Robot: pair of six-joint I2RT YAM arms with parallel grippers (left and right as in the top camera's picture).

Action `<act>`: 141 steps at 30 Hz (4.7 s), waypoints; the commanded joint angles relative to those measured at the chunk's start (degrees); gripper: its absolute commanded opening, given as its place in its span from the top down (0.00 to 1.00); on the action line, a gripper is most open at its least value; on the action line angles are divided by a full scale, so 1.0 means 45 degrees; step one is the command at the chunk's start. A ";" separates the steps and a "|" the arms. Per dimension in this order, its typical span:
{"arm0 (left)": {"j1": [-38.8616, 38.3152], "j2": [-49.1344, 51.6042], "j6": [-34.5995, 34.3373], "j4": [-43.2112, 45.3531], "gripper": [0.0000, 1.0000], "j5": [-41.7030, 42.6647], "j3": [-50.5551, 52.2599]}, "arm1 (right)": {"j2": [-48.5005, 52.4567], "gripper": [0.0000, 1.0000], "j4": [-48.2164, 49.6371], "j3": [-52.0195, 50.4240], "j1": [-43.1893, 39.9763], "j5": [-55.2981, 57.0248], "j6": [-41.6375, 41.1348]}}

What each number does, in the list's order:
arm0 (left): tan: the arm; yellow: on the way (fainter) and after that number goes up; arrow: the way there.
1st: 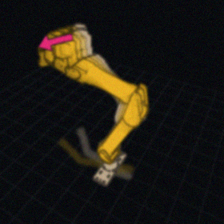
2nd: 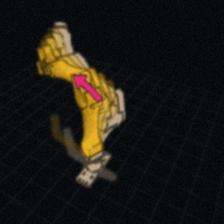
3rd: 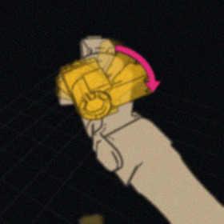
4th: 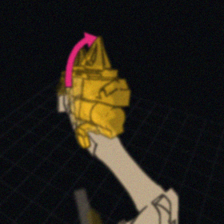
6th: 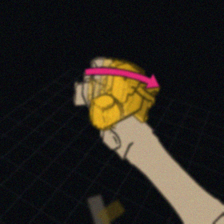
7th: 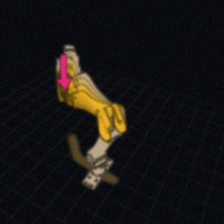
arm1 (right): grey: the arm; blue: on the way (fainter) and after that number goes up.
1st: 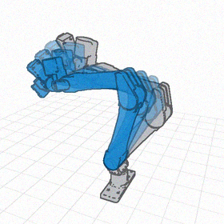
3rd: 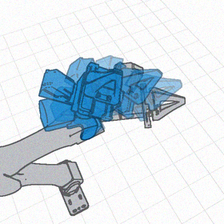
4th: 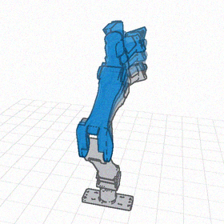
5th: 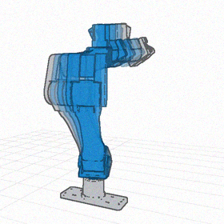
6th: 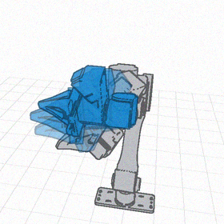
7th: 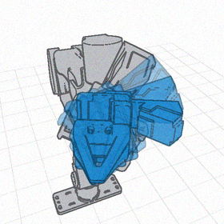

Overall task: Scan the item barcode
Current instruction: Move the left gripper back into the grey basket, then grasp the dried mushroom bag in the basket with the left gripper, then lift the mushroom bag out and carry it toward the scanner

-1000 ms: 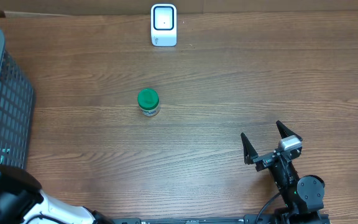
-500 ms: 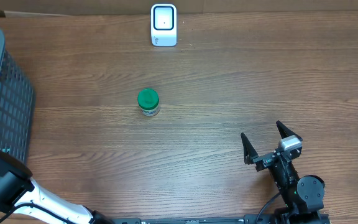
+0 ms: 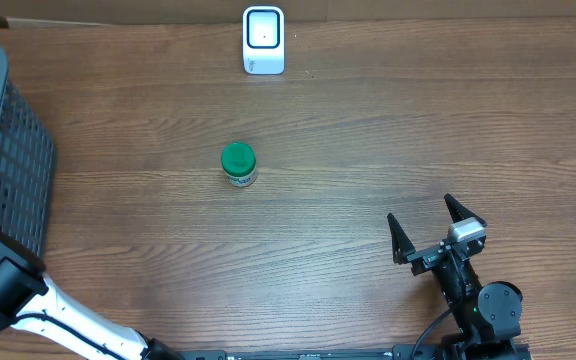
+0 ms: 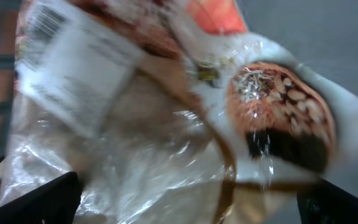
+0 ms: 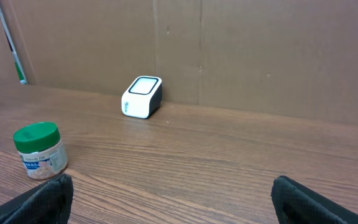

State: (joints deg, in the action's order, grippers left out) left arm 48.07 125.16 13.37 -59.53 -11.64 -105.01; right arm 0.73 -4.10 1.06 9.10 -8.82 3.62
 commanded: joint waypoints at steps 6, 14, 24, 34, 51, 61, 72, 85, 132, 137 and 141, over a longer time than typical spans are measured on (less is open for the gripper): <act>-0.0073 0.0675 0.0306 0.0461 0.00 -0.0646 0.0180 | -0.0126 0.00 0.0068 -0.0136 0.0044 -0.0058 -0.0053; -0.0117 0.0670 0.0141 0.0777 0.85 -0.0656 0.0146 | -0.0126 0.00 0.0068 -0.0136 0.0044 -0.0058 -0.0053; -0.0117 0.0457 -0.1341 -0.0612 0.96 -0.0627 -0.1345 | -0.0126 0.00 0.0068 -0.0136 0.0044 -0.0058 -0.0053; -0.0117 -0.0923 -0.2832 -0.2623 0.96 0.0233 -0.5571 | -0.0126 0.00 0.0068 -0.0136 0.0044 -0.0058 -0.0053; 0.0024 -0.1700 -0.2531 -0.2093 0.00 -0.1287 -0.3181 | -0.0126 0.00 0.0068 -0.0136 0.0044 -0.0058 -0.0049; 0.0743 -0.1656 0.0316 0.1268 0.00 -0.0151 -0.0136 | -0.0126 0.00 0.0068 -0.0136 0.0044 -0.0058 -0.0053; 0.0743 -0.1642 0.2055 0.5047 0.00 0.1773 0.2749 | -0.0126 0.00 0.0068 -0.0136 0.0044 -0.0058 -0.0053; 0.0743 -0.1273 0.2322 0.7155 0.00 0.2506 0.4469 | -0.0126 0.00 0.0068 -0.0136 0.0044 -0.0058 -0.0053; -0.0491 -0.4949 -0.1559 0.3944 0.96 0.2934 -0.0058 | -0.0126 0.00 0.0068 -0.0136 0.0044 -0.0058 -0.0053; -0.1355 -0.6751 -0.3458 0.4022 0.96 0.3259 -0.0199 | -0.0126 0.00 0.0068 -0.0136 0.0044 -0.0058 -0.0053; -0.2424 -0.8140 -0.4954 0.2769 0.96 0.5484 -0.0199 | -0.0126 0.00 0.0068 -0.0136 0.0044 -0.0058 -0.0053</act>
State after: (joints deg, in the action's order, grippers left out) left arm 40.82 93.34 -0.34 -44.56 4.12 -104.62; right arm 0.73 -4.10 1.06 9.10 -8.78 3.66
